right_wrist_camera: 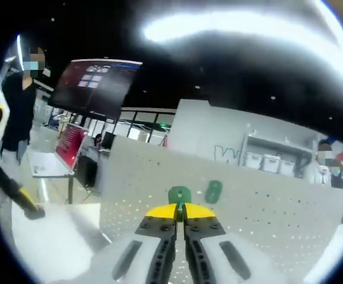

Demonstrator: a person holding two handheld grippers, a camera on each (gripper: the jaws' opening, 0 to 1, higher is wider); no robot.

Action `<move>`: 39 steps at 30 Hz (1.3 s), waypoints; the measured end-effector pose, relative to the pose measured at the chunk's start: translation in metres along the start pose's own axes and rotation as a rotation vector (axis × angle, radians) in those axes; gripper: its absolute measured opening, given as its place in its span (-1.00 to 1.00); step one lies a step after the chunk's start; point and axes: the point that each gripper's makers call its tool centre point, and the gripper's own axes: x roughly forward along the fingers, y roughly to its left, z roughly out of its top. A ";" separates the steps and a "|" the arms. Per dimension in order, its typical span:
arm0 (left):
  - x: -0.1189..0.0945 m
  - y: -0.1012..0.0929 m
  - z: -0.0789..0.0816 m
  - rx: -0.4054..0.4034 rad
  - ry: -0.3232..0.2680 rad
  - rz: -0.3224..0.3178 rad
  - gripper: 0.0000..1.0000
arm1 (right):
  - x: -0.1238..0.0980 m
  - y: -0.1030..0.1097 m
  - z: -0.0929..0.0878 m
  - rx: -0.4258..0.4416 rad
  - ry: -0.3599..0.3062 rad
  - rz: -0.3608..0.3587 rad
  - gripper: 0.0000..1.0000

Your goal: Insert the hook assembly into the mounting plate slot until the hook locks in place.

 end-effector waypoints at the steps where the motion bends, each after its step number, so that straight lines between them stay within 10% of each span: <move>1: 0.000 0.000 0.000 0.001 0.000 0.001 1.00 | 0.002 -0.004 0.000 0.004 0.000 -0.011 -1.00; 22: 0.005 0.018 0.002 -0.033 0.000 0.016 1.00 | 0.038 -0.073 -0.010 0.116 0.004 -0.207 -1.00; 39: 0.005 0.036 -0.011 -0.012 0.066 0.070 1.00 | 0.051 -0.084 -0.011 0.171 -0.003 -0.254 -1.00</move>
